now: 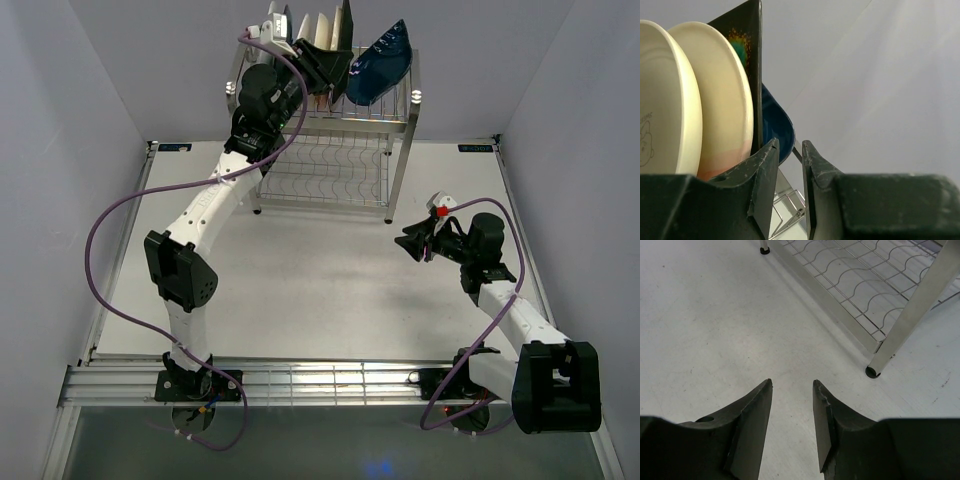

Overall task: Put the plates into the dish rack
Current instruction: Insert the plate into the dish rack.

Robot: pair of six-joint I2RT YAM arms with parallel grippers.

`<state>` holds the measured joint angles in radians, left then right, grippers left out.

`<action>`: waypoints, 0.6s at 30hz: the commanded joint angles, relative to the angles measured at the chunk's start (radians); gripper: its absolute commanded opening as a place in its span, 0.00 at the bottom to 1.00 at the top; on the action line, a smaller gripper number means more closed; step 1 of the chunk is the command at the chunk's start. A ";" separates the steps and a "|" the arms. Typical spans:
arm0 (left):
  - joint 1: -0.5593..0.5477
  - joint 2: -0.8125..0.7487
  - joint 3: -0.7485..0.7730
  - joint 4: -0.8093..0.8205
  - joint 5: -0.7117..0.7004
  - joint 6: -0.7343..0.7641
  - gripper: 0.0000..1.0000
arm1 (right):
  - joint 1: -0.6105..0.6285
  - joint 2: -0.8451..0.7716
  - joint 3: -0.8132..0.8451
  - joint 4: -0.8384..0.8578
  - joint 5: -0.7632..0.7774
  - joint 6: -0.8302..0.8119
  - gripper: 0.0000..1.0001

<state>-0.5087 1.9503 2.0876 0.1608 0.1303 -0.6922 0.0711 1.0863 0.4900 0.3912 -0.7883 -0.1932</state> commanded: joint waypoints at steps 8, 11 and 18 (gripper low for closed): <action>0.036 0.032 -0.057 -0.107 -0.086 0.065 0.38 | -0.008 -0.051 0.036 0.003 0.029 0.003 0.45; 0.029 0.027 -0.026 -0.116 -0.055 0.105 0.41 | -0.016 -0.069 0.062 -0.012 0.038 0.005 0.46; -0.027 -0.030 -0.021 -0.102 -0.055 0.256 0.56 | -0.030 -0.167 0.186 -0.130 0.084 0.000 0.49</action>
<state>-0.5308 1.9392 2.0777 0.1917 0.1375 -0.5652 0.0471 0.9695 0.5869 0.2855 -0.7303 -0.1909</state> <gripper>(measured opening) 0.542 0.483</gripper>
